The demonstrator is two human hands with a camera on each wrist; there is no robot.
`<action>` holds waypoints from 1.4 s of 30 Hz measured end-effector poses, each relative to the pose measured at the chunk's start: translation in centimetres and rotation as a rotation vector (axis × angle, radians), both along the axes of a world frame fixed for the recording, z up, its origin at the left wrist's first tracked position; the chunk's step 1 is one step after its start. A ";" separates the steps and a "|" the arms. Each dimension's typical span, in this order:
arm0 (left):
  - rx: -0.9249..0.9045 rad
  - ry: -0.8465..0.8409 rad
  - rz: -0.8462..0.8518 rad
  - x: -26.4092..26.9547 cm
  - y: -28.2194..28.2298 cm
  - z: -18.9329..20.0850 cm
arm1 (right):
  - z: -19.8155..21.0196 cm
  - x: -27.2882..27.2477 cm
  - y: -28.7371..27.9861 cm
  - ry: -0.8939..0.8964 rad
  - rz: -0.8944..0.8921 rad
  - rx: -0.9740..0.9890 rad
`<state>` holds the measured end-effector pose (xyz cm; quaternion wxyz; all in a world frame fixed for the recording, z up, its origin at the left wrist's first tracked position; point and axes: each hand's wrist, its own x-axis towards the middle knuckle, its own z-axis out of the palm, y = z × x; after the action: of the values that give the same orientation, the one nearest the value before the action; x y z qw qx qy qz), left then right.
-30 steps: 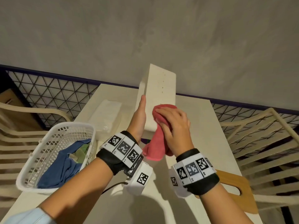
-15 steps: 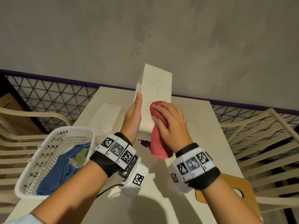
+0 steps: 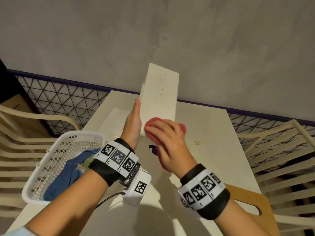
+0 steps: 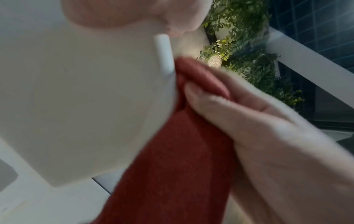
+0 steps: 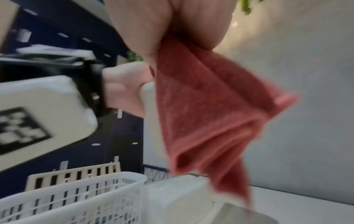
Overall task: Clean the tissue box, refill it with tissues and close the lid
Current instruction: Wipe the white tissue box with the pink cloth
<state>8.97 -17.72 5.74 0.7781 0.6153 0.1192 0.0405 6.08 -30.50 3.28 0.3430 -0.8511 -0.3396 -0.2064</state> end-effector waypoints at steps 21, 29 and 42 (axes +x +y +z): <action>0.356 -0.235 0.011 -2.2 -2.8 -1.0 | 1.5 3.8 -3.3 0.031 -0.222 0.235; -0.062 0.052 -0.306 -1.4 -1.9 -0.6 | 0.5 2.3 -5.7 0.202 -0.174 0.442; -0.477 0.155 -0.260 -2.1 -3.3 -2.2 | -1.5 0.2 -3.4 -0.063 -0.058 -0.246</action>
<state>6.85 -21.06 3.52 0.8881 0.4263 0.1047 -0.1361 6.33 -33.89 1.75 0.2190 -0.8893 -0.3483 -0.1996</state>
